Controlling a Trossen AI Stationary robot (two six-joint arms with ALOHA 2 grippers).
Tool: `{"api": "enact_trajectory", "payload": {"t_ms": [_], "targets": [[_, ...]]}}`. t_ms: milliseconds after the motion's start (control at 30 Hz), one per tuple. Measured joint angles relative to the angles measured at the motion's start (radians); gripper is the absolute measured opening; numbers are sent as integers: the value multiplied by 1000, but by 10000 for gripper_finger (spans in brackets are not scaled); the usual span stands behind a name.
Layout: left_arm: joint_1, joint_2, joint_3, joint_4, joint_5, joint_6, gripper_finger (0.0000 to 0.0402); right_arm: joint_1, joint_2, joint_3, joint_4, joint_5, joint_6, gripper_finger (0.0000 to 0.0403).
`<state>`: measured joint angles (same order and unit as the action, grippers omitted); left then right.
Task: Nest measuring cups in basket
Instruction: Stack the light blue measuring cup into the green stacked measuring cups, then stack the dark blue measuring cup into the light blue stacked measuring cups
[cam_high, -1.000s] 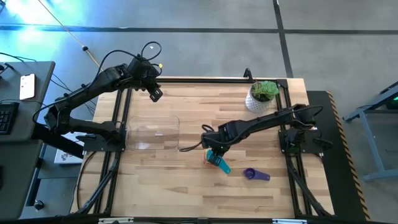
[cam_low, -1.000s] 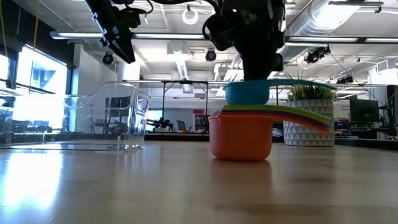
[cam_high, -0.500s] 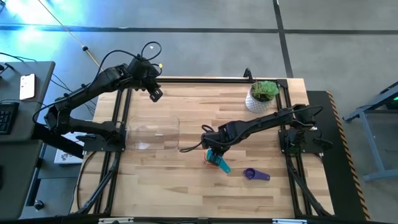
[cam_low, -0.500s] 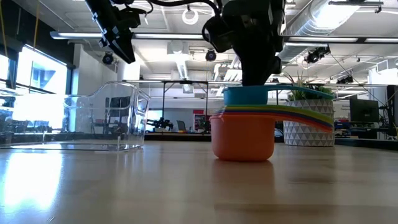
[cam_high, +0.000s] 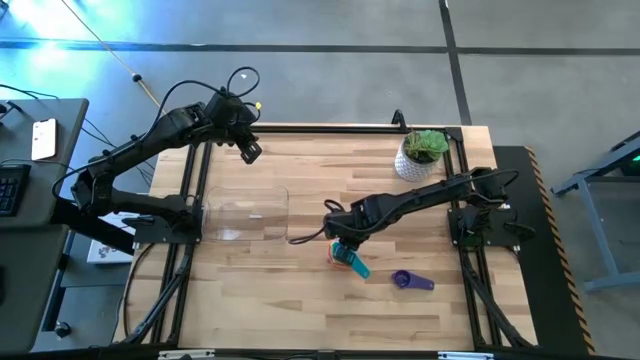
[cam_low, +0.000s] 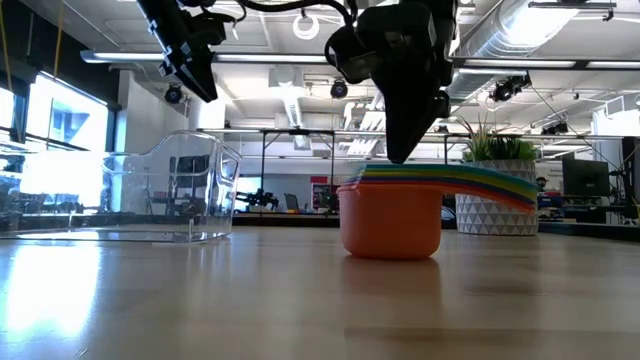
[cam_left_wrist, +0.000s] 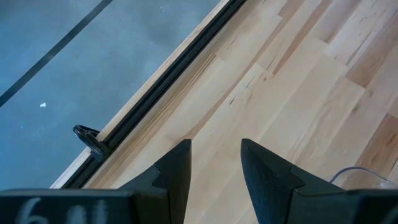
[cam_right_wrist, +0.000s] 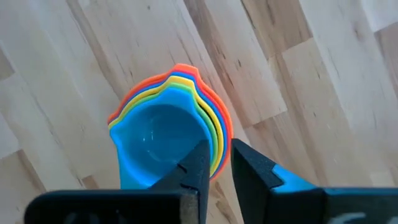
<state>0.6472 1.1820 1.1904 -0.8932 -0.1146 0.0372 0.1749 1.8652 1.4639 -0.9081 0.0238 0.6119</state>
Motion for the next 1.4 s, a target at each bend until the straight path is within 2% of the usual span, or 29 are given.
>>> {"api": "enact_trajectory", "payload": {"t_ms": [200, 467, 667, 1033, 1200, 1400], "targets": [[0, 0, 0, 0, 0, 0, 131, 0, 0, 17, -66, -35, 80, 57], [-18, 0, 0, 0, 32, -5, 131, 57, 0, 40, -182, -25, 125, 58], [-82, 0, 0, 0, 36, -32, 131, 123, 0, 40, -308, 35, 212, 58], [-245, 0, 0, 0, 37, -137, 131, 230, 0, 38, -476, 44, 282, 58], [-311, 0, 0, 0, 37, -206, 131, 276, -39, -29, -476, 51, 326, 58], [-374, 0, 0, 3, 36, -297, 131, 331, -170, -172, -375, 28, 385, 58]]}}
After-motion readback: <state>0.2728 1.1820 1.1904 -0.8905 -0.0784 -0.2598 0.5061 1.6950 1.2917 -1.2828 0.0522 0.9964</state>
